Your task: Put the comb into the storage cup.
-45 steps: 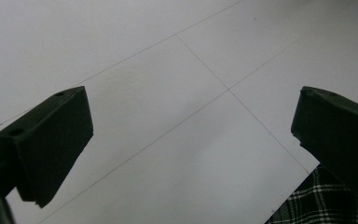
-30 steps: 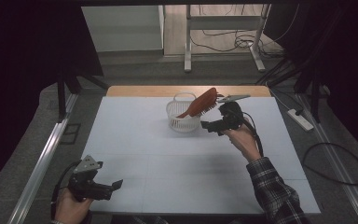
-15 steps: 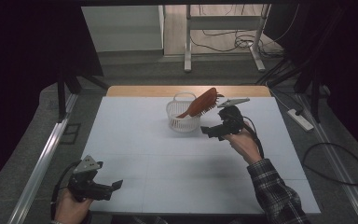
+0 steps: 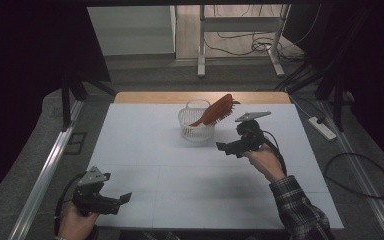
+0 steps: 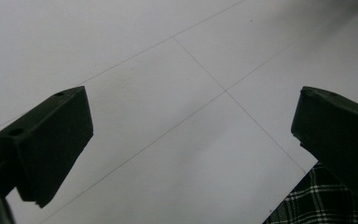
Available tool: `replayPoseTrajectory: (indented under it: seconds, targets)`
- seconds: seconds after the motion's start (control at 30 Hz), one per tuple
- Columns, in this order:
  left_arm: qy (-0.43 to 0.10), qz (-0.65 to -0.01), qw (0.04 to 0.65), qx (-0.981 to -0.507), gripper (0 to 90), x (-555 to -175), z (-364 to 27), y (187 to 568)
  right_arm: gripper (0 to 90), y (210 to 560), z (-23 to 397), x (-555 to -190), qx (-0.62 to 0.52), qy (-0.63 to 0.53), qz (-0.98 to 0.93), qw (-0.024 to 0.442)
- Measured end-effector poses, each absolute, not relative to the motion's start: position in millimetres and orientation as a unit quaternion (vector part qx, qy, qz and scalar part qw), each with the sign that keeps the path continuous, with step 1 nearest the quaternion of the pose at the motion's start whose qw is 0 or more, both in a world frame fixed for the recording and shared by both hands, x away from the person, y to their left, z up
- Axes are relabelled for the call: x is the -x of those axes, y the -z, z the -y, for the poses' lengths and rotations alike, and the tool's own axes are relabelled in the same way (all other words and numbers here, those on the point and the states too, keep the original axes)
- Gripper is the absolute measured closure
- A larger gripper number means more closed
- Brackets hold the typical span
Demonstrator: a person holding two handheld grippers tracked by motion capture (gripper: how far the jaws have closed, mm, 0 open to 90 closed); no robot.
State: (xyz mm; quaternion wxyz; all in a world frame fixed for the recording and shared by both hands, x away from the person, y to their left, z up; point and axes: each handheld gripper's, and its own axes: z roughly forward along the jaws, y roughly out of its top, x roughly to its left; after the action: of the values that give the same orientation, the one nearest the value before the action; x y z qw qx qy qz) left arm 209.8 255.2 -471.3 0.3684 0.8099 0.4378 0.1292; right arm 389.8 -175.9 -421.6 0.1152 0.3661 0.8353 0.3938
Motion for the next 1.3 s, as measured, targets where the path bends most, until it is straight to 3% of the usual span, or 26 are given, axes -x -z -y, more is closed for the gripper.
replayPoseTrajectory:
  seconds: [1.3]
  targets:
    - [-0.128, -0.439, 0.372, -0.808, 0.0, -209.7, -256.0, 471.2, 0.0, 424.1, 209.2, -344.5, -0.364, -0.366, -0.846, 0.135]
